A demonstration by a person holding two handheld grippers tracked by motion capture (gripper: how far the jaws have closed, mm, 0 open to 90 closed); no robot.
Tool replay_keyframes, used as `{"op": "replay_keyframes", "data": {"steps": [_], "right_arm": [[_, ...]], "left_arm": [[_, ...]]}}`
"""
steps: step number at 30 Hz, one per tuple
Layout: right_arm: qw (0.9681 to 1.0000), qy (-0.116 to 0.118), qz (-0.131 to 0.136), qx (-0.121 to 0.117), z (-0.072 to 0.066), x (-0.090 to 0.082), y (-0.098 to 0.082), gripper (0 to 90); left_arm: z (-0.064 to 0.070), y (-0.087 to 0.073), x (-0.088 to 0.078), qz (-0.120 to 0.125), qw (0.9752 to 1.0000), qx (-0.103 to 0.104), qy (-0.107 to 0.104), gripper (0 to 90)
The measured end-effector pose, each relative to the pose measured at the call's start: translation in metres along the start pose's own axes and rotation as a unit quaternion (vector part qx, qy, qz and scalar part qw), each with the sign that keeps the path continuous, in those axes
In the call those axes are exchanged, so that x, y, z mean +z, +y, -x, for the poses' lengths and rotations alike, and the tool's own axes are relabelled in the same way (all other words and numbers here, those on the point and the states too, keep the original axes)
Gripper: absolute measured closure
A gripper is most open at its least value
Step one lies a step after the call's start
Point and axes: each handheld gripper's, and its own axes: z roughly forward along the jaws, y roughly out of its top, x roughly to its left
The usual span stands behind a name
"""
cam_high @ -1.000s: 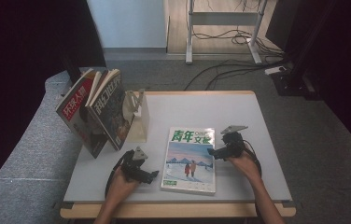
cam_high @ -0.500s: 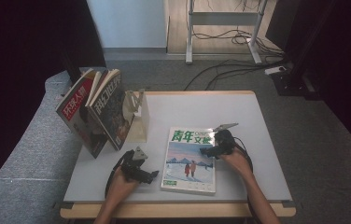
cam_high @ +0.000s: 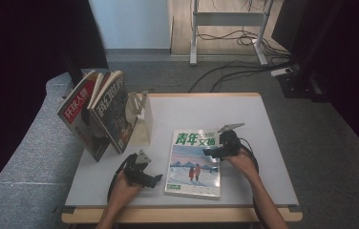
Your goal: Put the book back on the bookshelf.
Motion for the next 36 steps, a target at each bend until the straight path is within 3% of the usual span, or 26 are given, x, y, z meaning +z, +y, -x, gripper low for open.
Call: {"op": "replay_keyframes", "data": {"steps": [5, 8, 14, 15, 16, 17, 18, 25, 36], "right_arm": [[0.9999, -0.010, -0.010, -0.009, -0.004, -0.001, 0.000, 16.2], [0.9999, 0.000, -0.004, -0.009, -0.003, -0.003, -0.001, 19.7], [0.9998, -0.011, 0.017, -0.006, 0.004, -0.006, 0.006, 47.8], [0.9998, -0.011, 0.017, -0.006, 0.004, -0.006, 0.006, 47.8], [0.9997, -0.016, 0.015, -0.005, 0.006, -0.006, 0.008, 55.2], [0.9997, -0.016, 0.015, -0.005, 0.006, -0.006, 0.008, 55.2], [0.9997, -0.018, 0.016, -0.005, 0.007, -0.006, 0.010, 61.7], [0.9997, -0.014, 0.021, -0.004, 0.004, -0.012, 0.012, 80.8], [0.9972, -0.014, 0.047, -0.057, -0.016, -0.030, 0.021, 86.1]], "left_arm": [[0.000, 0.000, 0.000, 0.000, 1.0000, -0.001, 0.000, 0.3], [0.000, 0.000, 0.000, 0.000, 1.0000, 0.000, 0.000, 0.3], [0.000, 0.000, 0.000, 0.000, 1.0000, 0.000, 0.000, 0.3], [0.000, 0.000, 0.000, 0.000, 1.0000, 0.000, 0.000, 0.4], [0.000, 0.000, 0.000, 0.001, 1.0000, 0.001, 0.000, 0.5], [0.000, 0.000, 0.000, 0.001, 1.0000, 0.001, 0.000, 0.4], [0.000, 0.000, 0.000, 0.001, 1.0000, 0.001, 0.000, 0.4], [0.001, 0.000, 0.000, 0.000, 1.0000, 0.001, 0.002, 0.3], [0.001, 0.000, 0.000, -0.001, 1.0000, 0.001, -0.001, 1.3]]}}
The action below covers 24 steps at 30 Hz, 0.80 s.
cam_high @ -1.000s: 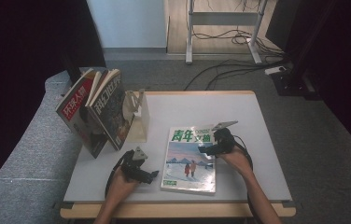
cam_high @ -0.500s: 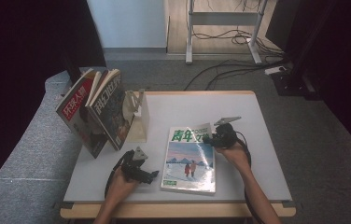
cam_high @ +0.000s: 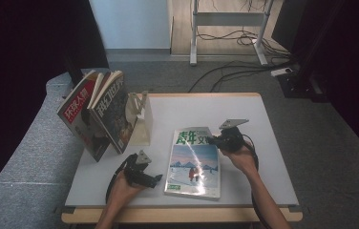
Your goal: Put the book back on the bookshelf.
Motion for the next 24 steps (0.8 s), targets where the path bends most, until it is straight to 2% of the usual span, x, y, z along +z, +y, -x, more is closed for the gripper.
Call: {"op": "replay_keyframes", "data": {"steps": [5, 7, 8, 10, 11, 12, 17, 18, 19, 24], "right_arm": [[0.9996, -0.003, 0.012, -0.024, -0.008, -0.010, 0.008, 86.2], [0.9994, -0.004, 0.016, -0.029, -0.011, -0.014, 0.010, 86.2], [0.9993, -0.004, 0.017, -0.033, -0.012, -0.016, 0.012, 86.2], [0.9991, -0.005, 0.019, -0.038, -0.014, -0.019, 0.014, 86.1], [0.9990, -0.006, 0.018, -0.040, -0.015, -0.020, 0.015, 86.1], [0.9989, -0.006, 0.019, -0.043, -0.016, -0.021, 0.016, 86.1], [0.9984, -0.008, 0.023, -0.050, -0.018, -0.024, 0.017, 86.1], [0.9984, -0.008, 0.023, -0.050, -0.018, -0.024, 0.017, 86.1], [0.9984, -0.008, 0.025, -0.050, -0.019, -0.026, 0.017, 86.1], [0.9982, -0.008, 0.029, -0.053, -0.019, -0.029, 0.016, 86.1]], "left_arm": [[-0.002, 0.001, -0.002, -0.003, 1.0000, -0.006, 0.000, 4.0], [-0.002, 0.001, -0.003, -0.002, 1.0000, -0.008, 0.001, 7.5], [-0.004, 0.002, -0.004, 0.000, 0.9999, -0.016, 0.007, 10.2], [-0.005, 0.002, -0.005, 0.002, 0.9997, -0.022, 0.003, 15.4], [-0.008, 0.003, -0.006, 0.007, 0.9993, -0.032, -0.018, 16.4], [-0.010, 0.007, -0.009, 0.024, 0.9977, -0.044, -0.045, 17.1], [-0.004, 0.029, -0.012, 0.035, 0.9961, -0.022, -0.078, 18.3], [-0.004, 0.029, -0.012, 0.035, 0.9961, -0.022, -0.078, 19.3], [0.001, 0.037, -0.010, 0.032, 0.9953, -0.011, -0.090, 19.7], [0.008, 0.047, 0.000, 0.016, 0.9939, 0.007, -0.109, 22.1]]}}
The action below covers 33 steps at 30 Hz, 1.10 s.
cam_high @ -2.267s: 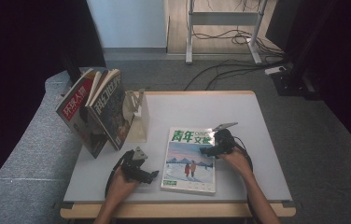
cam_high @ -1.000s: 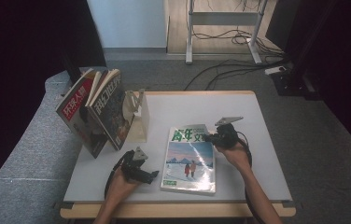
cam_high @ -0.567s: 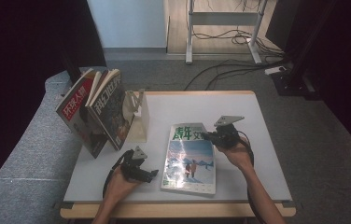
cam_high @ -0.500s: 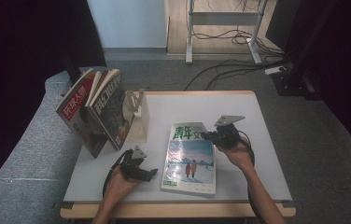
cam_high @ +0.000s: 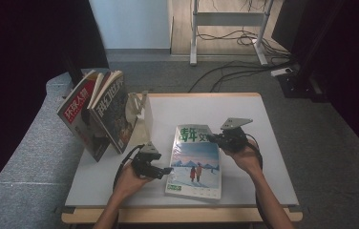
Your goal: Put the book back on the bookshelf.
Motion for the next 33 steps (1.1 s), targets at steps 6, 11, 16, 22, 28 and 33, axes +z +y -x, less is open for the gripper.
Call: {"op": "replay_keyframes", "data": {"steps": [6, 11, 16, 22, 28, 33], "right_arm": [[1.0000, 0.000, 0.005, -0.006, -0.002, -0.005, 0.000, 86.0], [0.9999, 0.000, 0.003, -0.010, -0.003, -0.004, 0.001, 85.9], [0.9999, 0.000, 0.007, -0.014, -0.005, -0.004, 0.002, 85.9], [0.9998, 0.002, 0.007, -0.018, -0.005, -0.005, 0.002, 85.8], [0.9998, 0.007, 0.010, -0.013, -0.003, -0.005, 0.001, 85.8], [0.9998, 0.011, 0.013, -0.006, 0.000, -0.006, 0.000, 85.8]], "left_arm": [[0.001, -0.001, 0.015, -0.017, 0.9987, -0.002, -0.048, 24.5], [0.002, 0.000, 0.018, -0.029, 0.9977, 0.000, -0.060, 25.1], [-0.002, 0.001, 0.022, -0.040, 0.9956, -0.012, -0.084, 26.5], [-0.003, 0.002, 0.023, -0.046, 0.9947, -0.014, -0.091, 27.7], [-0.010, 0.000, 0.021, -0.049, 0.9919, -0.027, -0.114, 37.7], [-0.014, 0.000, 0.021, -0.044, 0.9907, -0.027, -0.125, 40.9]]}}
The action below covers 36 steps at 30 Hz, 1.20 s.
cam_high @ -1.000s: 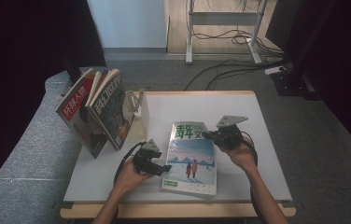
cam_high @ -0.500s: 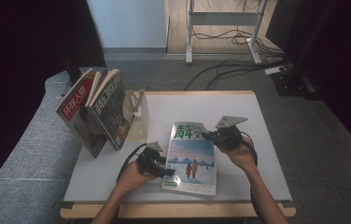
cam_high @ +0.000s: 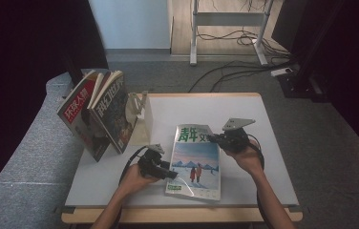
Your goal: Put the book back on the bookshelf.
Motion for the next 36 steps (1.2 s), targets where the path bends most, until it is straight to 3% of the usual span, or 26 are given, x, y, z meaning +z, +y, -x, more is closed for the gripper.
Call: {"op": "replay_keyframes", "data": {"steps": [4, 10, 18, 19, 20, 22, 31, 36], "right_arm": [[0.9999, 0.003, 0.008, 0.008, 0.004, -0.001, -0.001, 85.9], [0.9998, -0.004, 0.017, 0.013, 0.009, 0.001, 0.002, 86.0], [0.9993, -0.018, 0.030, 0.013, 0.017, 0.000, 0.012, 86.0], [0.9992, -0.020, 0.032, 0.010, 0.017, 0.000, 0.015, 86.0], [0.9990, -0.025, 0.036, 0.007, 0.017, -0.001, 0.020, 85.9], [0.9989, -0.026, 0.039, 0.004, 0.017, -0.001, 0.024, 85.9], [0.9991, -0.026, 0.032, 0.008, 0.014, 0.005, 0.019, 84.8], [0.9993, -0.023, 0.028, 0.009, 0.014, 0.004, 0.016, 83.9]], "left_arm": [[-0.006, 0.001, -0.002, 0.003, 0.9997, -0.006, -0.022, 44.3], [-0.012, 0.007, -0.006, 0.014, 0.9997, -0.003, -0.019, 47.9], [-0.016, 0.021, -0.016, 0.026, 0.9992, 0.025, 0.018, 52.7], [-0.018, 0.023, -0.018, 0.029, 0.9989, 0.027, 0.024, 52.7], [-0.020, 0.025, -0.022, 0.038, 0.9978, 0.032, 0.044, 54.7], [-0.021, 0.024, -0.026, 0.043, 0.9970, 0.037, 0.052, 55.7], [-0.013, 0.014, -0.026, 0.057, 0.9945, 0.049, 0.073, 57.9], [-0.016, 0.006, -0.026, 0.072, 0.9953, 0.034, 0.055, 61.7]]}}
